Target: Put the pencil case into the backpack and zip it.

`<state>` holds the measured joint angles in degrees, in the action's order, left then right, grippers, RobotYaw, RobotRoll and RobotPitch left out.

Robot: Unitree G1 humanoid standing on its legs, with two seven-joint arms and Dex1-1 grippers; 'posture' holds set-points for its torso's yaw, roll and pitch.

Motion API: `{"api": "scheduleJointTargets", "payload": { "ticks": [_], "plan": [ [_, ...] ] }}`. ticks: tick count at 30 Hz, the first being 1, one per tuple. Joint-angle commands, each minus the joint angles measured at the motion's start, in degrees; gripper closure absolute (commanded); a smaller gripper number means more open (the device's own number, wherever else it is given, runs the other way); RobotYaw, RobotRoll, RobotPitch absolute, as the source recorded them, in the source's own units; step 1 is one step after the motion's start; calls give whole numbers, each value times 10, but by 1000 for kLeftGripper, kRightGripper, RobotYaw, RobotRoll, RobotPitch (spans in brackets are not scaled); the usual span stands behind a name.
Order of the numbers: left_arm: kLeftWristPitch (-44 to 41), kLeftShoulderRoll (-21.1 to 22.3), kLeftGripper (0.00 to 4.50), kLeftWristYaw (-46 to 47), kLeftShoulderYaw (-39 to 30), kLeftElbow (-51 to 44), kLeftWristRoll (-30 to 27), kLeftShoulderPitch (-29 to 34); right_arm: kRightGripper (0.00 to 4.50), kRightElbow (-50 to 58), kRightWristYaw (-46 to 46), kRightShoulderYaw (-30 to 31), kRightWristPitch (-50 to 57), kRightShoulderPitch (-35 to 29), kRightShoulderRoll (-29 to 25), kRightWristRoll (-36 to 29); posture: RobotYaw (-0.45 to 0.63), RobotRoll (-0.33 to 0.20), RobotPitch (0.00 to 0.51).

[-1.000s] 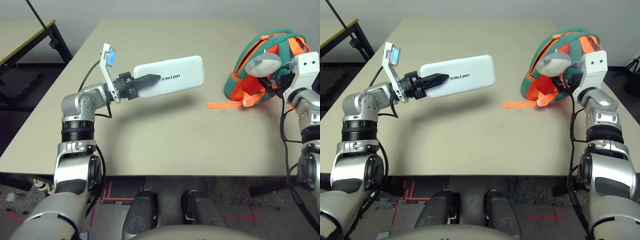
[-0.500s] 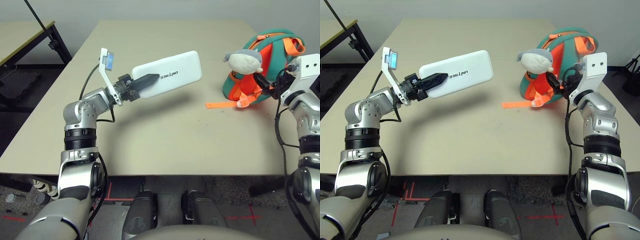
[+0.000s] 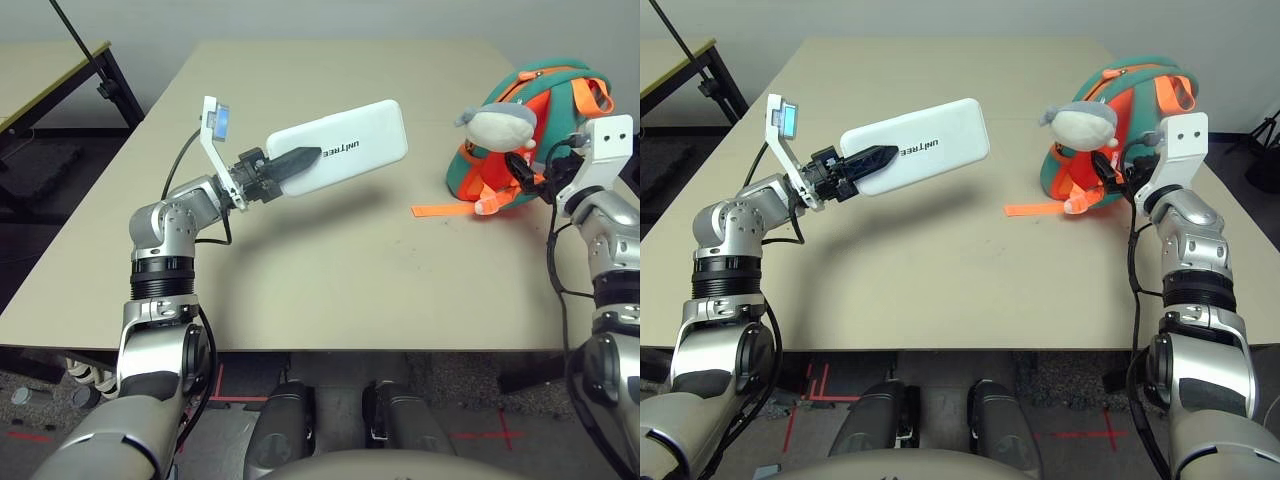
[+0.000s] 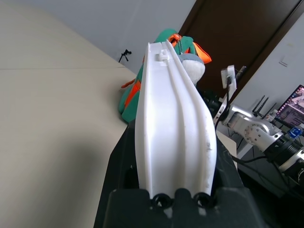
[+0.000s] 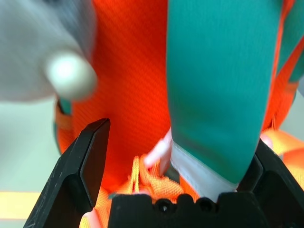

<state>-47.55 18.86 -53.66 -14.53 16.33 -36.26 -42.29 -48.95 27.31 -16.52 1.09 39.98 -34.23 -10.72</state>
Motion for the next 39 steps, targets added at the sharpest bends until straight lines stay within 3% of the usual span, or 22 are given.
{"api": "scheduleJointTargets", "payload": {
  "ticks": [1, 5, 10, 13, 22, 31, 39],
  "plan": [
    [10, 1, 3288, 2, 1, -4, -15, -11, 170, -44, -2, -4, -30, 15, -3, 1, 103, 0, 58],
    [11, 3, 3288, 4, -2, -4, -16, -11, 1220, -49, -2, -11, -48, 17, -1, -7, 105, 0, 57],
    [16, 3, 3288, 7, -5, 0, -15, -13, 3103, -3, 3, -15, -48, 7, -1, -19, 102, 0, 57],
    [22, 5, 3288, 7, -5, 6, -13, -17, 3902, 60, 12, -19, -27, -6, 2, -38, 93, 0, 57],
    [53, 17, 3288, -6, 2, 60, 0, -46, 4015, 330, 17, -24, 83, -36, 2, -101, 47, 0, 59],
    [98, 46, 3288, -38, 16, 146, 21, -92, 4015, 497, 13, -33, 182, -33, -1, -151, 11, 0, 66],
    [141, 76, 3288, -62, 15, 224, 38, -131, 4016, 665, -26, -50, 272, -101, 19, -217, -21, 0, 76]
  ]
}}
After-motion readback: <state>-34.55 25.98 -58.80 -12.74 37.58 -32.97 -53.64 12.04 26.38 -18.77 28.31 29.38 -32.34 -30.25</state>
